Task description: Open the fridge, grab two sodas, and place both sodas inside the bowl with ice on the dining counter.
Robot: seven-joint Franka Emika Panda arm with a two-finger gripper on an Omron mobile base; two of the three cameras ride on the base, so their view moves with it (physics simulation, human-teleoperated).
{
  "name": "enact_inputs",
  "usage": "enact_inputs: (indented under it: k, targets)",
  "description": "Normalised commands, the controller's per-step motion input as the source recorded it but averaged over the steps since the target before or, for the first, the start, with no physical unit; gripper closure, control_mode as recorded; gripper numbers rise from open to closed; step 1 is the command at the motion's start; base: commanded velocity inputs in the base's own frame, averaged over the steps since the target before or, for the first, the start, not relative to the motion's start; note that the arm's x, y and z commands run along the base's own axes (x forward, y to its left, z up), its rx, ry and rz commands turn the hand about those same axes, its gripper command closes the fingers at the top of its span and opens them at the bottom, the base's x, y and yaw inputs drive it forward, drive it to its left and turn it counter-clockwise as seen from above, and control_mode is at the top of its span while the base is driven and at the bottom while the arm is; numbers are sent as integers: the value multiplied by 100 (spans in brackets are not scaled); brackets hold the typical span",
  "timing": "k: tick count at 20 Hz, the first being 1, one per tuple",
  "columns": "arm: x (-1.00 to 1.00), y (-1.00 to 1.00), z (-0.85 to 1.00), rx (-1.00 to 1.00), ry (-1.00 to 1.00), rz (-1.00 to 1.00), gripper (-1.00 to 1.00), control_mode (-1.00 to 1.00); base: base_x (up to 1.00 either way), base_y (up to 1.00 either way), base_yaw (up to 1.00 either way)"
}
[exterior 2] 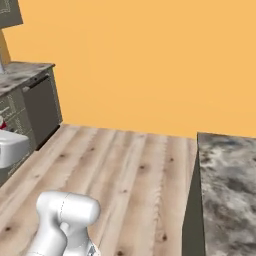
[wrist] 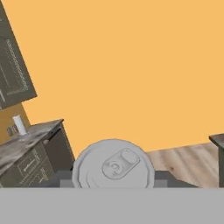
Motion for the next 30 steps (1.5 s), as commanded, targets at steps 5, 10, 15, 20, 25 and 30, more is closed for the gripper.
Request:
enact_inputs:
  k: [5, 10, 15, 20, 25, 30]
  targets:
    - [0, 0, 0, 0, 0, 0, 100, 100, 100, 48, -27]
    - [0, 0, 0, 0, 0, 0, 100, 100, 97, 60, -40]
    - [0, 0, 0, 0, 0, 0, 100, 100, 72, 57, -51]
    - [0, 0, 0, 0, 0, 0, 100, 100, 54, 44, -58]
    - [0, 0, 0, 0, 0, 0, 100, 100, 49, 41, -60]
    - [0, 0, 0, 0, 0, 0, 100, 100, 63, 51, -55]
